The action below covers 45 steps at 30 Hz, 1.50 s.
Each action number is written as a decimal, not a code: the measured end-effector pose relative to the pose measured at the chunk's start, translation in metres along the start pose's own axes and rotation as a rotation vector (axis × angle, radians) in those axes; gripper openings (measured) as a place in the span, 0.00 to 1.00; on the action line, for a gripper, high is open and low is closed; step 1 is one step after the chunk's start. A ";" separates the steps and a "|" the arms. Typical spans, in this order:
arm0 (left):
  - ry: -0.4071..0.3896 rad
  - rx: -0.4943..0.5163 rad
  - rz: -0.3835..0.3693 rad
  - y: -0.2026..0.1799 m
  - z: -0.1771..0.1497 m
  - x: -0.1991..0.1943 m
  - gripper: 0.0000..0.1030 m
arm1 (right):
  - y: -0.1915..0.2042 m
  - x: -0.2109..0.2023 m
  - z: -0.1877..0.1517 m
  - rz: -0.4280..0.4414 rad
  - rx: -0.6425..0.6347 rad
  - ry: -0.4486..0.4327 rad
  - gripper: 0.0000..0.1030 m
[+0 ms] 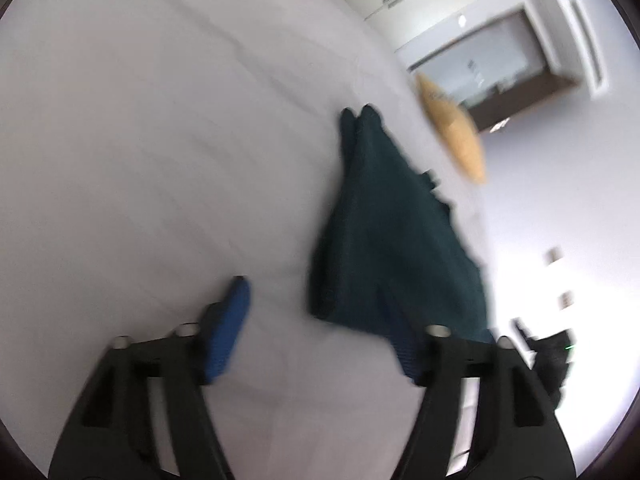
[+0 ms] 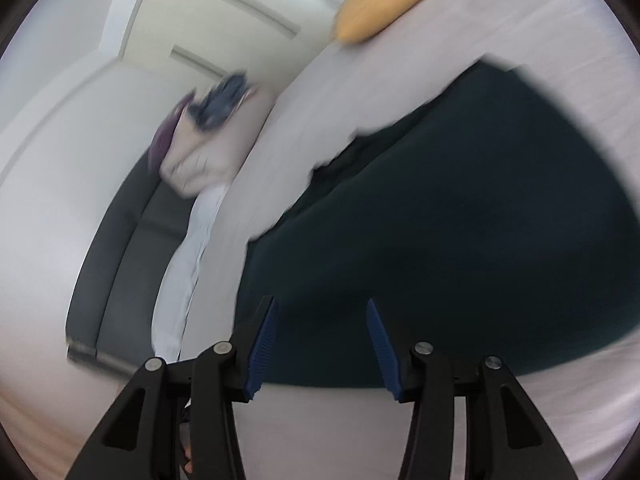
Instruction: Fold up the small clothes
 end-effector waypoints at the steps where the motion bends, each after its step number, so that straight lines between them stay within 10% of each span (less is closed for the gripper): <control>1: 0.012 -0.026 -0.023 0.001 0.000 0.000 0.73 | 0.007 0.008 -0.006 0.010 -0.007 0.018 0.49; 5: 0.119 -0.071 -0.098 -0.011 0.010 0.029 0.91 | 0.022 0.036 -0.017 0.019 -0.031 0.078 0.49; 11: 0.307 -0.139 -0.209 -0.026 0.025 0.077 0.92 | 0.025 0.051 -0.017 0.051 0.012 0.109 0.49; 19: 0.341 -0.227 -0.298 -0.029 0.046 0.098 0.89 | 0.026 0.069 -0.005 0.066 0.035 0.127 0.49; 33: 0.452 -0.129 -0.269 -0.031 0.039 0.121 0.09 | 0.027 0.123 0.010 0.061 0.042 0.298 0.52; 45: 0.330 0.019 -0.201 -0.091 0.048 0.108 0.07 | 0.011 0.137 -0.002 0.056 0.004 0.319 0.50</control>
Point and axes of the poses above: each gripper's, at about its wrist camera, not at the fingertips, and x roughly the way its jaws point, y to its left, z to its top, the point moved 7 cm from there along x, roughly the way its jaws point, and after that the axes turned 1 degree about z, right-handed, at the moved point
